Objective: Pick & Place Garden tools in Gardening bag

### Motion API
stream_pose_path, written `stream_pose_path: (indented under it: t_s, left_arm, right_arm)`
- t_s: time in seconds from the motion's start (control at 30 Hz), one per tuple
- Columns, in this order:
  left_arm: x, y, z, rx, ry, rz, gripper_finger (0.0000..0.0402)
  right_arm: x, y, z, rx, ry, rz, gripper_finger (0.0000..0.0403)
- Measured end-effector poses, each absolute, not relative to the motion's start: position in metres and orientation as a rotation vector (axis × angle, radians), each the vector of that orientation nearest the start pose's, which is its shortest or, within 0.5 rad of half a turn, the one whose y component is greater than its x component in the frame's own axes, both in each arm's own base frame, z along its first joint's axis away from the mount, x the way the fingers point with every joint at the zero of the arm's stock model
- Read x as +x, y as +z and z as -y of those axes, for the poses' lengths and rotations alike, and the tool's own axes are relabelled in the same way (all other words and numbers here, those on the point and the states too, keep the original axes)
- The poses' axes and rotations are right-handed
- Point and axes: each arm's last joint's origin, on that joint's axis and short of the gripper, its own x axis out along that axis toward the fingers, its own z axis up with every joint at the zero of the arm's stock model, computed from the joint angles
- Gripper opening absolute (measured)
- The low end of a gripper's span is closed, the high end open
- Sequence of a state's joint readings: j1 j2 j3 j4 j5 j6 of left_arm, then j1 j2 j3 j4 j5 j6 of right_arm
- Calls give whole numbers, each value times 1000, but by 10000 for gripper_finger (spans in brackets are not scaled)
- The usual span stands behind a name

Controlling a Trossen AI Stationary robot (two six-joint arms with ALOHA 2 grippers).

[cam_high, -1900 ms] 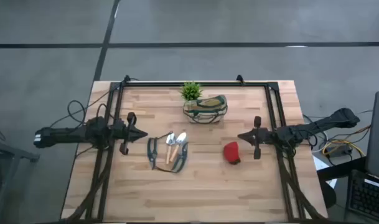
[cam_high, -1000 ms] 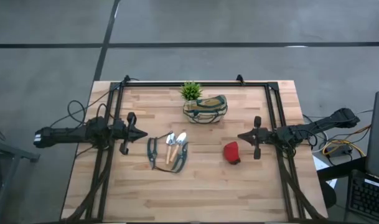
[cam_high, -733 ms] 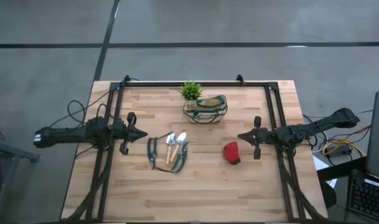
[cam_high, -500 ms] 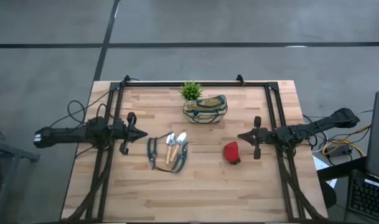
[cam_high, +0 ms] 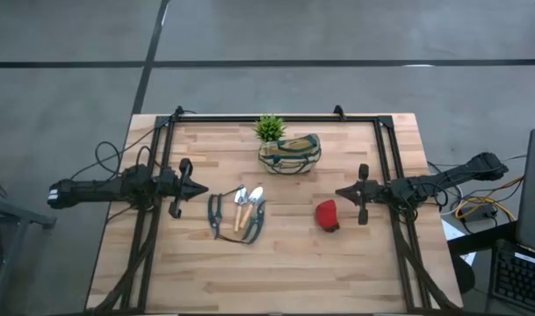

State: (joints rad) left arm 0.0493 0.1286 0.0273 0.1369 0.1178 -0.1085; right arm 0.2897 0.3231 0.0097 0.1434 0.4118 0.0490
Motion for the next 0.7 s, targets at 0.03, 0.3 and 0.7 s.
stream_pose_path:
  t_s: [0.03, 0.3, 0.7]
  left_arm:
    - [104, 176, -2, -106, -71, 32, 5]
    - [104, 176, -2, -106, -70, 32, 5]
    - [104, 176, -2, -106, -70, 32, 5]
  right_arm:
    - [113, 153, -22, -10, -126, -157, 8]
    - [113, 153, -22, -10, -125, -157, 8]
    - [114, 175, -22, 77, -120, 68, 8]
